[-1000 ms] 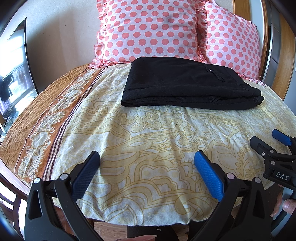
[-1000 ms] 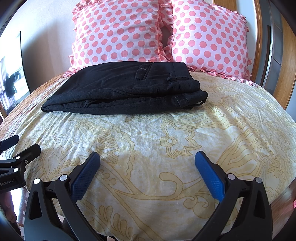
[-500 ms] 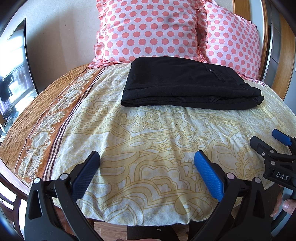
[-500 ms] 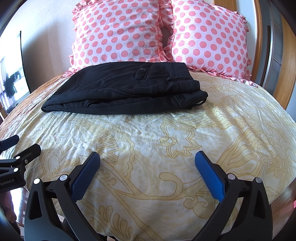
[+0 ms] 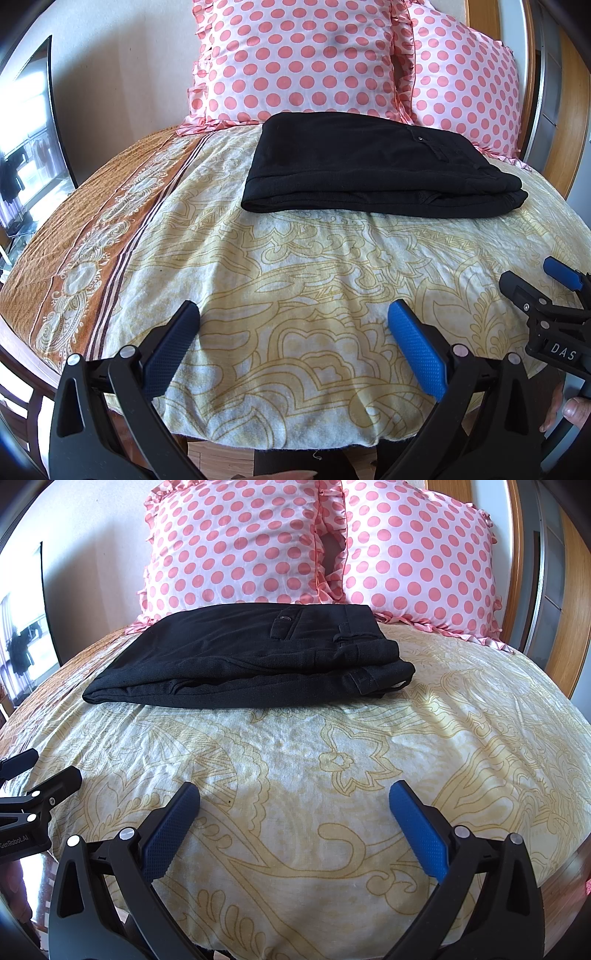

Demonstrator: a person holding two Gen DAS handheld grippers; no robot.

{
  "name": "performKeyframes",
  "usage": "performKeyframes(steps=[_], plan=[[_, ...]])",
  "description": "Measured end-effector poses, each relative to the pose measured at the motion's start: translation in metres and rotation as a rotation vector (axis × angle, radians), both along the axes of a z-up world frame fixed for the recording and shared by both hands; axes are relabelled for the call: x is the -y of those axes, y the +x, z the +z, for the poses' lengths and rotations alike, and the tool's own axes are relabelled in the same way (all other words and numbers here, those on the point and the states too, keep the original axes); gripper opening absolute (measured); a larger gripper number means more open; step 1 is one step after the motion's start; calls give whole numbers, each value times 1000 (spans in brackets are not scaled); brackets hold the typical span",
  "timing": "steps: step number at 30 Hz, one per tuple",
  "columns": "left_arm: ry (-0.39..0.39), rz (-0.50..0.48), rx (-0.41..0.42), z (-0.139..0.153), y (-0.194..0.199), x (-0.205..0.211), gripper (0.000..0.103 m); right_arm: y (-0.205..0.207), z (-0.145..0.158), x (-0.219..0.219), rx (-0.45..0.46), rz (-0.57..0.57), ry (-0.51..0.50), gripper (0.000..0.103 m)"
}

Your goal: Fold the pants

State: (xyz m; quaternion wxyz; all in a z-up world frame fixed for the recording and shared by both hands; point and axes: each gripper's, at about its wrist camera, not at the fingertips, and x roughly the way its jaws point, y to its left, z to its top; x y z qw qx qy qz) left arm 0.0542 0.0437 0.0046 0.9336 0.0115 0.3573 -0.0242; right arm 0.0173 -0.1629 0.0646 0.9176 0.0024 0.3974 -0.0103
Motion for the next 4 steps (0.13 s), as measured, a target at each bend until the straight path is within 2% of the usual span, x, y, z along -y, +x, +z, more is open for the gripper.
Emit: performKeyframes(steps=[4], plan=[[0,0,0,0,0,0,101,0,0,0,0,0,0,102]])
